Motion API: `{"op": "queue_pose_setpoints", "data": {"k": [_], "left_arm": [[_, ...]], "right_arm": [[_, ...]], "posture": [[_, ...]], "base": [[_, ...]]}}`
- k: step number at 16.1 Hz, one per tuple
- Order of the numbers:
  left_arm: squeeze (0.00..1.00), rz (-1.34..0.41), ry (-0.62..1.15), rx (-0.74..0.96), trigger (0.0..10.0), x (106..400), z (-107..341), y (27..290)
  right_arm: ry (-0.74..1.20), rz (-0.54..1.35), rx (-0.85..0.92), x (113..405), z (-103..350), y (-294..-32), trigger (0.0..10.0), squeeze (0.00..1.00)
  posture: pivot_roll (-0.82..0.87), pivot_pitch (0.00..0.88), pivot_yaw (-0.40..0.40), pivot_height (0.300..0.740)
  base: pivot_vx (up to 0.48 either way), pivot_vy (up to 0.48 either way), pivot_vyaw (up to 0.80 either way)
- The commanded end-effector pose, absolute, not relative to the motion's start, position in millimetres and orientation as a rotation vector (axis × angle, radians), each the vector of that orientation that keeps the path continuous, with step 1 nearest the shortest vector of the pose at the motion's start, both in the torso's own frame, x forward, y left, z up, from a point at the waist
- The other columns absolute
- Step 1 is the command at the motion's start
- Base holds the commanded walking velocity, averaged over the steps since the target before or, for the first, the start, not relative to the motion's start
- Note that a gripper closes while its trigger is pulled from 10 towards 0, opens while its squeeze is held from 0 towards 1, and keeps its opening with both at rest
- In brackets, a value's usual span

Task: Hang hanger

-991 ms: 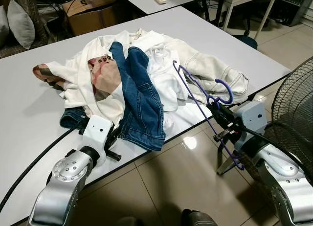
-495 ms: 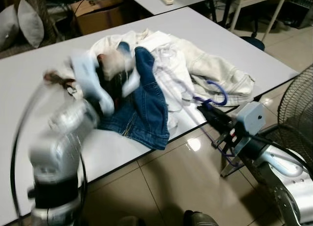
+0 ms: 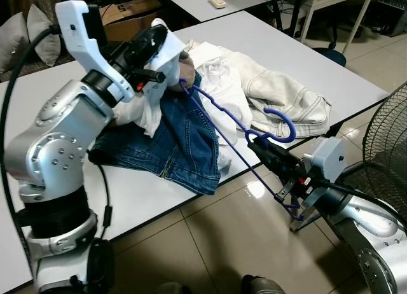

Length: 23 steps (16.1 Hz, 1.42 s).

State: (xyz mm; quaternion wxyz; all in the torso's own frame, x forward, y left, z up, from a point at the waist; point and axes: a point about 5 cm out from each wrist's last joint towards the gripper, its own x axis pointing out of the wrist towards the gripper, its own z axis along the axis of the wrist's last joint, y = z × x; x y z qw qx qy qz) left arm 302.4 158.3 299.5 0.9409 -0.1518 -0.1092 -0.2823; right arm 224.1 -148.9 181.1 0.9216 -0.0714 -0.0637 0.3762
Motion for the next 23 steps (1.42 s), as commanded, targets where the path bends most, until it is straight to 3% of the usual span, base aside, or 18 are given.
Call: {"op": "queue_pose_setpoints", "data": {"k": [1,8,9,10,11,12,13,18,23], "left_arm": [[0.00,-0.578,-0.221,-0.302,0.0,301,303,159],[0.00,-0.677,-0.092,-0.185,0.0,299,289,128],[0.00,-0.666,-0.072,-0.157,1.3,301,285,124],[0.00,-0.652,-0.052,-0.129,2.0,303,281,121],[0.00,-0.636,-0.034,-0.069,10.0,304,277,120],[0.00,-0.608,-0.012,-0.027,10.0,306,272,121],[1.00,-0.571,0.010,0.009,10.0,309,266,126],[1.00,-0.561,-0.024,-0.059,10.0,306,273,136],[1.00,-0.519,-0.104,-0.175,10.0,289,282,171]], "right_arm": [[-0.171,0.802,-0.146,223,188,-145,10.0,0.00],[-0.167,0.847,-0.143,238,191,-135,10.0,0.00],[-0.172,0.852,-0.136,239,193,-134,10.0,0.00],[-0.173,0.858,-0.129,240,193,-132,10.0,0.00],[-0.169,0.860,-0.121,240,192,-132,10.0,0.00],[-0.164,0.861,-0.116,239,191,-131,10.0,0.00],[-0.154,0.863,-0.101,238,189,-130,10.0,0.00],[-0.142,0.788,-0.055,237,187,-136,10.0,0.00],[-0.171,0.678,0.026,252,196,-147,10.0,0.00]], "posture": [[-0.09,0.067,0.116,0.740],[-0.09,0.064,0.109,0.740],[-0.09,0.065,0.106,0.740],[-0.09,0.066,0.103,0.740],[-0.09,0.065,0.101,0.740],[-0.09,0.064,0.100,0.740],[-0.09,0.063,0.098,0.740],[-0.10,0.057,0.105,0.740],[-0.08,0.056,0.074,0.740]], "base": [[0.000,0.000,0.00],[0.000,0.000,0.00],[0.000,0.000,0.00],[0.000,0.000,0.00],[0.000,0.000,0.00],[0.000,0.000,0.00],[0.000,0.000,0.00],[0.000,0.000,0.00],[0.000,0.000,0.00]]}}
